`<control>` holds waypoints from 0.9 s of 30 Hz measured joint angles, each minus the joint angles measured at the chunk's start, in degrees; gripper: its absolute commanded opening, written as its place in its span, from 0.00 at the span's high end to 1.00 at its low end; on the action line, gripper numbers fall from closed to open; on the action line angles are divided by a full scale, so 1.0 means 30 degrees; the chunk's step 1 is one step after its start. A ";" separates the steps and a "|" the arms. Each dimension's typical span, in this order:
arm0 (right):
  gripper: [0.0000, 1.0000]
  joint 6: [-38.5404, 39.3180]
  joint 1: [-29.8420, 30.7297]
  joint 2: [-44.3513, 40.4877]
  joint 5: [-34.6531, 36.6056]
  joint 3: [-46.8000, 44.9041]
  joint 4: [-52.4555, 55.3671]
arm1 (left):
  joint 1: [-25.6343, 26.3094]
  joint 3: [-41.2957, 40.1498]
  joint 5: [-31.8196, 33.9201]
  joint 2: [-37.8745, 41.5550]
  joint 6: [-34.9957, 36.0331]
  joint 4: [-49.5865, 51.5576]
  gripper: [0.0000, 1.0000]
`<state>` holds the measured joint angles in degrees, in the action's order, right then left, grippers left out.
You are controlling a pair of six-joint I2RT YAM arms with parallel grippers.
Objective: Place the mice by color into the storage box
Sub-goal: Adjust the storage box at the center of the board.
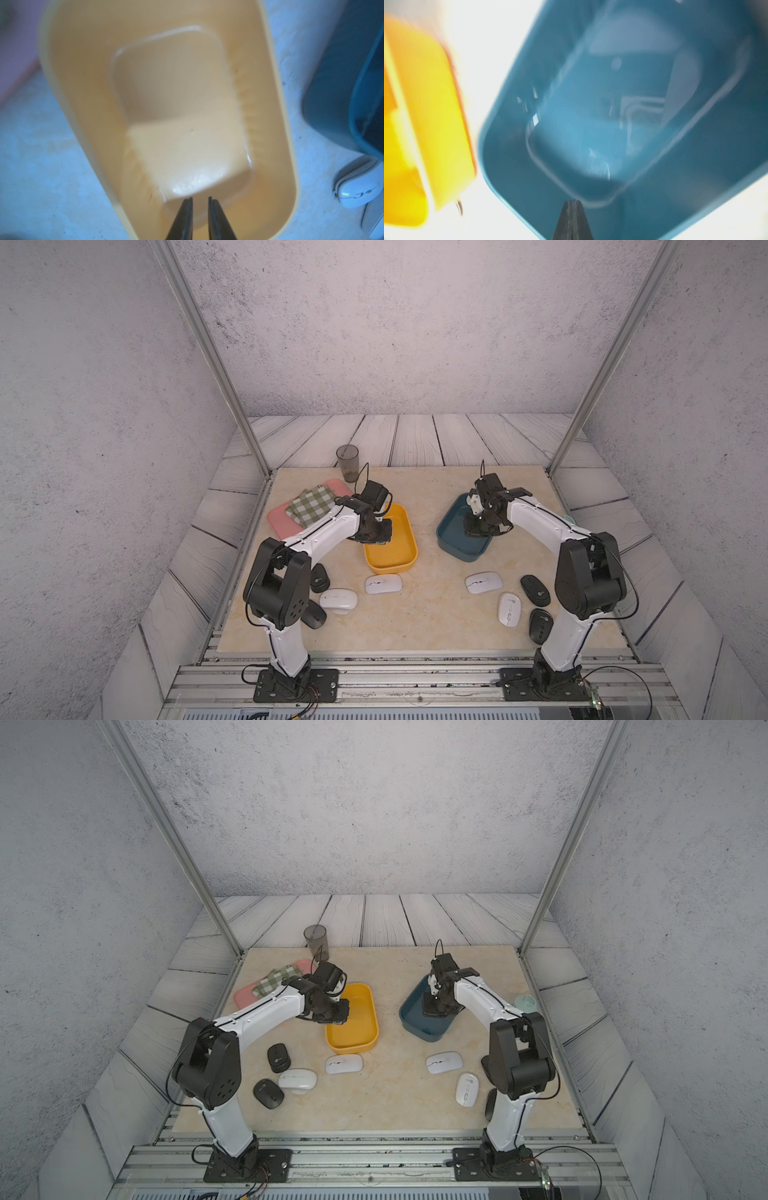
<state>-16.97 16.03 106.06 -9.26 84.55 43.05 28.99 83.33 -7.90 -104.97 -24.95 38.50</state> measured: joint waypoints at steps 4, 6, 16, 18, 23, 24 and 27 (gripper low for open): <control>1.00 -0.0131 -0.0568 0.1967 0.0517 0.2215 0.0124 | -0.0058 0.1668 0.0058 -0.1800 -0.0466 -0.0415 0.85; 1.00 -0.0124 -0.0750 0.3388 0.0692 0.3497 0.0430 | -0.0109 0.2025 0.0022 -0.2987 -0.0692 -0.0495 0.86; 1.00 0.0233 -0.0656 0.5901 0.0423 0.5690 0.1180 | -0.0124 0.2871 -0.0809 -0.5690 -0.1785 -0.0801 0.86; 1.00 0.0466 -0.0415 0.5931 0.0124 0.5807 0.1151 | -0.0124 0.3716 -0.1100 -0.6120 -0.2040 -0.1122 0.86; 1.00 0.1137 0.0226 0.6011 -0.0816 0.5829 0.1144 | -0.0160 0.5836 -0.1501 -0.7512 -0.2288 -0.1610 0.86; 1.00 0.1275 0.0342 0.6062 -0.0998 0.5829 0.1137 | -0.0168 0.6258 -0.1545 -0.7832 -0.2288 -0.1617 0.85; 1.00 0.1639 0.0648 0.6273 -0.1494 0.5829 0.1137 | -0.0219 0.7774 -0.1719 -0.8867 -0.2171 -0.1406 0.85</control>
<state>-12.05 17.98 124.88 -13.74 102.04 46.46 28.34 106.65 -13.06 -131.57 -31.46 34.28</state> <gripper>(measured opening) 0.054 0.148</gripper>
